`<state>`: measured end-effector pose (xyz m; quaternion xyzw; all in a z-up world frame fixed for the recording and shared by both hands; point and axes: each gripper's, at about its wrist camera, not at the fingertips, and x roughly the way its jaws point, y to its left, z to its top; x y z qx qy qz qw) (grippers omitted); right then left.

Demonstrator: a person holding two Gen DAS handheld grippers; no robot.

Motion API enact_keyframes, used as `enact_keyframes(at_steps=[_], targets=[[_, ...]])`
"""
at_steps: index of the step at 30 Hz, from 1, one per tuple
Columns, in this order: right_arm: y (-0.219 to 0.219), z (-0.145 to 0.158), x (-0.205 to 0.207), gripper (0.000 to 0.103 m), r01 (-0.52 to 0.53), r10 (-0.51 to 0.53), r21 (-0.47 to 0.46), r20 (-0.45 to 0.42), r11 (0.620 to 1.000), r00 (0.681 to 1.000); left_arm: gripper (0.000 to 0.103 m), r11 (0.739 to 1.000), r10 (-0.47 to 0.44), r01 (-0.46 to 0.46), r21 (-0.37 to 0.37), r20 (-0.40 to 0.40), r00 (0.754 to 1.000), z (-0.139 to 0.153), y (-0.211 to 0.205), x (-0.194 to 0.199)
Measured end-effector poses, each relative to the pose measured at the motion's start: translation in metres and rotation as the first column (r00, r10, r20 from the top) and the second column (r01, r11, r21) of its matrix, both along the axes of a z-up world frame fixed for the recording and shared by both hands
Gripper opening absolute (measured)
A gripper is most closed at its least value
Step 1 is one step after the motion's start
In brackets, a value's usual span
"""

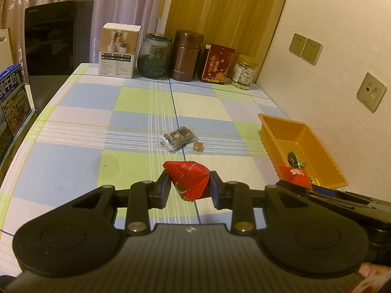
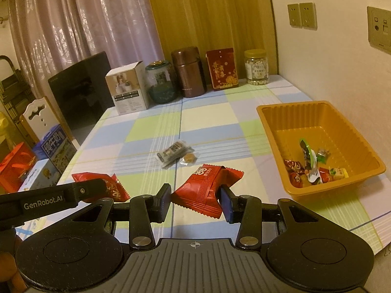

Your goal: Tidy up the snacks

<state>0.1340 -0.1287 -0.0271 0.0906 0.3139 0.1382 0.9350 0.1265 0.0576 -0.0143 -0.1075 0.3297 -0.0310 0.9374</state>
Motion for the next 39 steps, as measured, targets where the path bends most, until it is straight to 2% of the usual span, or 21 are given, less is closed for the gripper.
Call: enact_keyframes(at_steps=[16,39], targets=[[-0.025,0.003,-0.007,0.043,0.034,-0.034,-0.004,0.001,0.999,0.999,0.03,0.999,-0.054,0.054,-0.001,-0.004,0.999,0.002,-0.024,0.005],[-0.12,0.002,-0.009,0.043,0.225,-0.225,-0.001,-0.015,0.974,0.974,0.03,0.969,-0.249,0.249,0.006,-0.012,0.968,0.001,-0.121,0.033]])
